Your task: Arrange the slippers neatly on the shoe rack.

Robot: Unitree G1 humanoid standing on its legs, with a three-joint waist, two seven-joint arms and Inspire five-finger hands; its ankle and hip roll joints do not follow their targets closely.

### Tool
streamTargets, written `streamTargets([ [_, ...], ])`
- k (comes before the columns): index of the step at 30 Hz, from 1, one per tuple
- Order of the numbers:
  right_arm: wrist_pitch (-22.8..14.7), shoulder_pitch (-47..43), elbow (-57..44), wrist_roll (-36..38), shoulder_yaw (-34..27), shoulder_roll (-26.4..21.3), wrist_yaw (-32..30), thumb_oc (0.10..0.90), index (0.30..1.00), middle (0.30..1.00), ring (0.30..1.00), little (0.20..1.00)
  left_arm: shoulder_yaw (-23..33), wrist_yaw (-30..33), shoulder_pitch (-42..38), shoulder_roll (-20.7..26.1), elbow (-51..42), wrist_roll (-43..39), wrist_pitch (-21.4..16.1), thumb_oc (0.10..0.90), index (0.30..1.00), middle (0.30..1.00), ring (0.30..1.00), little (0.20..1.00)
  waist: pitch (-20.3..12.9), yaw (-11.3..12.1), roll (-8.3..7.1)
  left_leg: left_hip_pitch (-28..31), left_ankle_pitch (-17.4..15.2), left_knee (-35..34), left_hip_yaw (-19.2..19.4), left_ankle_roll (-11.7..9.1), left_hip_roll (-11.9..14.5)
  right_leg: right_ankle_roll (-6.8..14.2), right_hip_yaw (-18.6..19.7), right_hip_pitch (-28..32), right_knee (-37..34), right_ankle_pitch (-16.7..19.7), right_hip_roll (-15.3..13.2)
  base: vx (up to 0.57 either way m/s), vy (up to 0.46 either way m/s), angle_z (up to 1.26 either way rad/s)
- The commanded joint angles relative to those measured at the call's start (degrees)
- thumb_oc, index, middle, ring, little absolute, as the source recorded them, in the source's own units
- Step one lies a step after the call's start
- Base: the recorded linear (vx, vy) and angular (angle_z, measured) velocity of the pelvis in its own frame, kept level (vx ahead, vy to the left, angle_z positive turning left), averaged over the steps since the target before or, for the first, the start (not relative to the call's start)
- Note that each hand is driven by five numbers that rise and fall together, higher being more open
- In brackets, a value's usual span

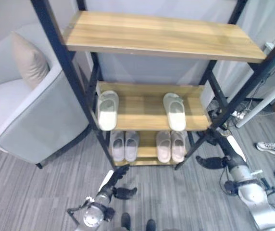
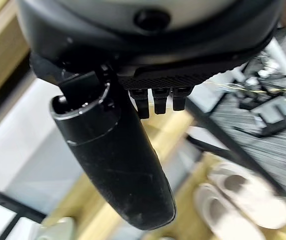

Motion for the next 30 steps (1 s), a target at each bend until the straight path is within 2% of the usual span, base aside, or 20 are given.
streamTargets([
  [1, -4.48, -6.79, 1.31, 3.81, -1.32, -2.96, -4.13, 0.8, 0.9, 0.9, 0.9, 0.9, -2.17, -0.13, -1.24, 2.44, -1.49, -0.06, -4.28, 0.8, 0.9, 0.9, 0.9, 0.9, -5.29, 1.97, -0.49, -0.57, -7.55, 5.72, -0.64, 0.2, 0.01, 10.17, 2.53, -3.15, 16.58, 1.85, -9.94, 0.05, 0.111, 0.01],
  [2, -4.43, -7.1, 1.74, 4.05, -1.25, -2.84, -4.28, 0.8, 0.9, 0.9, 0.9, 0.9, -2.53, -0.63, -1.37, 2.72, -1.55, -0.17, -4.2, 0.8, 0.9, 0.9, 0.9, 0.9, -5.02, 2.04, -0.28, -0.22, -7.57, 5.65, -1.08, 0.38, 0.04, 10.51, 2.91, -4.08, 19.06, 2.48, -9.95, 0.07, 0.072, 0.09],
  [4, -4.49, -7.71, 2.62, 5.6, -1.66, -2.63, -4.36, 0.8, 0.9, 0.9, 0.9, 0.9, -3.13, -1.64, -2.29, 3.19, -1.73, -0.06, -4.03, 0.8, 0.9, 0.9, 0.9, 0.9, -4.77, 1.69, 0.05, 0.82, -7.74, 5.28, -2.64, 0.31, 0.09, 9.73, 4.41, -5.95, 20.59, 1.56, -9.07, 0.11, 0.008, 0.2],
  [6, -4.64, -9.3, 4.45, 4.97, -1.41, -3.53, -5.14, 0.8, 0.9, 0.9, 0.9, 0.9, -3.73, -2.13, -3.31, 3.25, -1.45, -0.33, -4.33, 0.8, 0.9, 0.9, 0.9, 0.9, -4.71, 1.29, 0.17, 1.54, -7.82, 4.73, -3.93, -0.14, 0.1, 9.02, 5.7, -6.53, 16.66, 0.31, -8.49, 0.1, -0.063, 0.43],
  [7, -4.67, -10.29, 5.37, 4.77, -1.45, -3.86, -5.92, 0.8, 0.9, 0.9, 0.9, 0.9, -3.84, -2.19, -3.78, 3.33, -1.32, -0.55, -4.38, 0.8, 0.9, 0.9, 0.9, 0.9, -4.59, 1.2, 0.01, 1.86, -7.98, 4.48, -4.59, -0.48, 0.13, 8.66, 6.69, -7.94, 12.27, -0.24, -8.33, 0.15, -0.187, 0.48],
  [8, -3.67, -12.57, 8.0, 5.01, -1.32, -4.08, -7.74, 0.8, 0.9, 0.9, 0.9, 0.9, -3.66, -1.41, -4.15, 3.37, -1.08, -2.13, -3.78, 0.8, 0.9, 0.9, 0.9, 0.9, -4.38, 0.89, -0.66, 1.81, -8.64, 5.59, -5.71, -1.12, 0.33, 8.97, 8.05, -7.18, 6.88, 0.76, -7.89, 0.13, -0.207, 0.43],
  [10, -3.92, -12.69, 8.02, 4.58, -2.14, -4.67, -8.97, 0.8, 0.9, 0.9, 0.9, 0.9, -4.56, -1.06, -4.07, 3.04, 0.89, -0.6, -4.69, 0.8, 0.9, 0.9, 0.9, 0.9, -4.75, 0.71, -1.35, 1.68, -8.59, 5.73, -6.36, -1.44, 0.26, 8.65, 8.74, -6.56, 4.62, 0.86, -7.38, 0.14, -0.182, 0.66],
  [13, -3.11, -12.67, 9.07, 6.96, -4.17, -4.07, -11.37, 0.8, 0.9, 0.9, 0.9, 0.9, -4.48, -0.97, -1.92, 3.18, 1.56, -0.07, -4.76, 0.8, 0.9, 0.9, 0.9, 0.9, -6.92, 1.18, -1.14, 3.36, -7.67, 2.79, -7.77, -2.66, 1.48, 7.64, 7.73, -3.26, 0.3, 0.87, -6.41, 0.21, -0.21, 0.47],
  [22, -3.92, -17.51, 16.23, 10.28, -4.48, -7.86, -14.96, 0.8, 0.9, 0.9, 0.9, 0.9, -6.79, -0.2, -0.84, 2.78, 3.27, 0.12, -4.84, 0.8, 0.9, 0.9, 0.9, 0.9, -6.9, 2.14, -0.06, 4.02, -4.9, -2.0, -10.27, -3.87, 2.78, 6.56, 3.96, -1.27, -2.0, -0.27, -5.86, 0.07, -0.09, 0.22],
  [27, -3.8, -24.33, 23.89, 11.2, -2.07, -10.1, -17.38, 0.8, 0.9, 0.9, 0.9, 0.9, -6.2, 2.02, -0.85, 2.73, 6.04, -0.41, -4.77, 0.8, 0.9, 0.9, 0.9, 0.9, -6.2, 2.71, 0.31, 3.95, -4.3, -3.41, -9.96, -4.15, 2.97, 6.71, 3.06, -0.4, -4.88, 0.74, -5.93, 0.02, 0.002, 0.1],
  [30, -3.73, -25.14, 25.08, 11.35, -1.91, -10.31, -17.46, 0.8, 0.9, 0.9, 0.9, 0.9, -6.38, 2.06, -0.84, 2.86, 6.88, 0.13, -4.81, 0.8, 0.9, 0.9, 0.9, 0.9, -5.94, 2.72, 0.08, 3.63, -4.33, -3.33, -9.9, -4.14, 3.04, 6.72, 3.22, -0.59, -5.15, 0.86, -5.86, 0.0, 0.042, -0.03],
])
